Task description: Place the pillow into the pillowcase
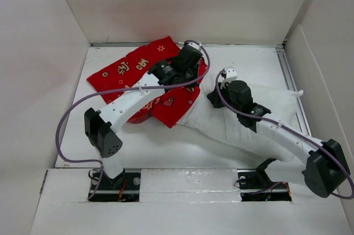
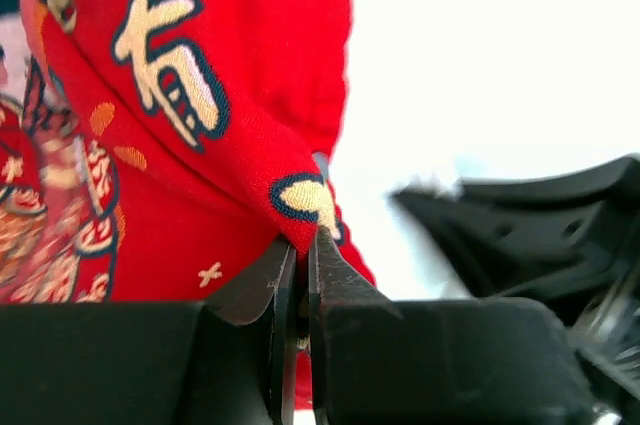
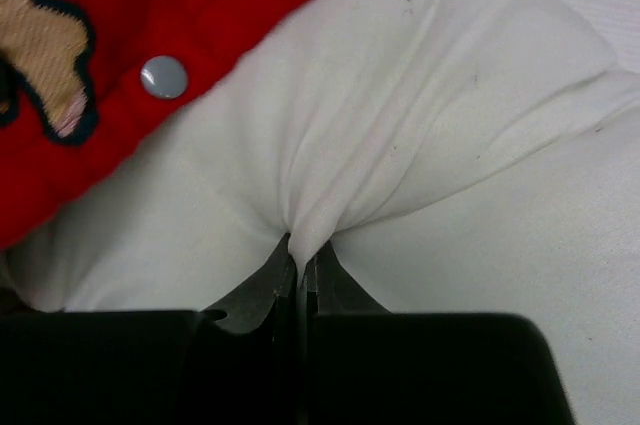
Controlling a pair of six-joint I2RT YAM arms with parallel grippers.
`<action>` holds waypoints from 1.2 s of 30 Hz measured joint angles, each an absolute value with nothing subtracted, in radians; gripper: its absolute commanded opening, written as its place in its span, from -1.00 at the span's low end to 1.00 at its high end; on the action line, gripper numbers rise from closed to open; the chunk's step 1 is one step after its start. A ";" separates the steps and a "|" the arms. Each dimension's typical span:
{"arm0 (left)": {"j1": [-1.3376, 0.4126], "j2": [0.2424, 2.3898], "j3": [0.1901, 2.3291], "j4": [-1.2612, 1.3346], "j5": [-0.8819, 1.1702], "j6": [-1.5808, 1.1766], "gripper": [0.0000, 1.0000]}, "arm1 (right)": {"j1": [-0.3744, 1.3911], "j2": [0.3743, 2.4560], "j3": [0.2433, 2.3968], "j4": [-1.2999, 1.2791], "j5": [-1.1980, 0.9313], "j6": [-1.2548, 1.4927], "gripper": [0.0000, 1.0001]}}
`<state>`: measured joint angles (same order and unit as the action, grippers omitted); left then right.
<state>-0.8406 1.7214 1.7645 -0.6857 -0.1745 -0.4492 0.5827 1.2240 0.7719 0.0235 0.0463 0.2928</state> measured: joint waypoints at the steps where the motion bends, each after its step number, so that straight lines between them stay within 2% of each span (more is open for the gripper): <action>1: -0.841 1.732 1.804 -0.704 -0.172 -0.446 -1.00 | 0.583 1.210 0.772 0.032 0.020 0.300 -1.00; 6: -0.887 1.825 2.069 -0.833 -0.187 -0.435 -1.00 | 0.599 1.102 0.780 0.030 0.021 0.347 -1.00; 10: -0.967 1.883 2.209 -0.896 -0.217 -0.426 -1.00 | 0.604 1.028 0.846 -0.038 0.133 0.381 -1.00; 17: -0.998 1.816 2.056 -0.829 -0.212 -0.456 -1.00 | 0.617 1.036 1.019 -0.291 0.474 0.529 -1.00; 24: -1.001 1.703 1.919 -0.792 -0.243 -0.496 -1.00 | 0.608 1.089 1.005 -0.426 0.638 0.672 -1.00; 25: -1.001 1.678 1.878 -0.774 -0.245 -0.499 -0.83 | 0.607 1.089 0.997 -0.430 0.648 0.685 -1.00; 27: -1.002 1.633 1.786 -0.739 -0.249 -0.508 0.27 | 0.607 1.098 0.982 -0.427 0.652 0.706 -1.00; 28: -1.003 1.613 1.734 -0.716 -0.251 -0.519 0.99 | 0.607 1.108 0.974 -0.418 0.652 0.715 -1.00; 36: -1.032 1.407 1.239 -0.612 -0.338 -0.691 1.00 | 0.607 1.221 0.920 -0.282 0.628 0.741 -1.00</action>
<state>-1.0325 1.4075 1.2392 -0.6125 -0.3378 -0.6914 0.6071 1.2205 0.9199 -0.2817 0.6281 0.7410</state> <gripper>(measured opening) 0.997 0.045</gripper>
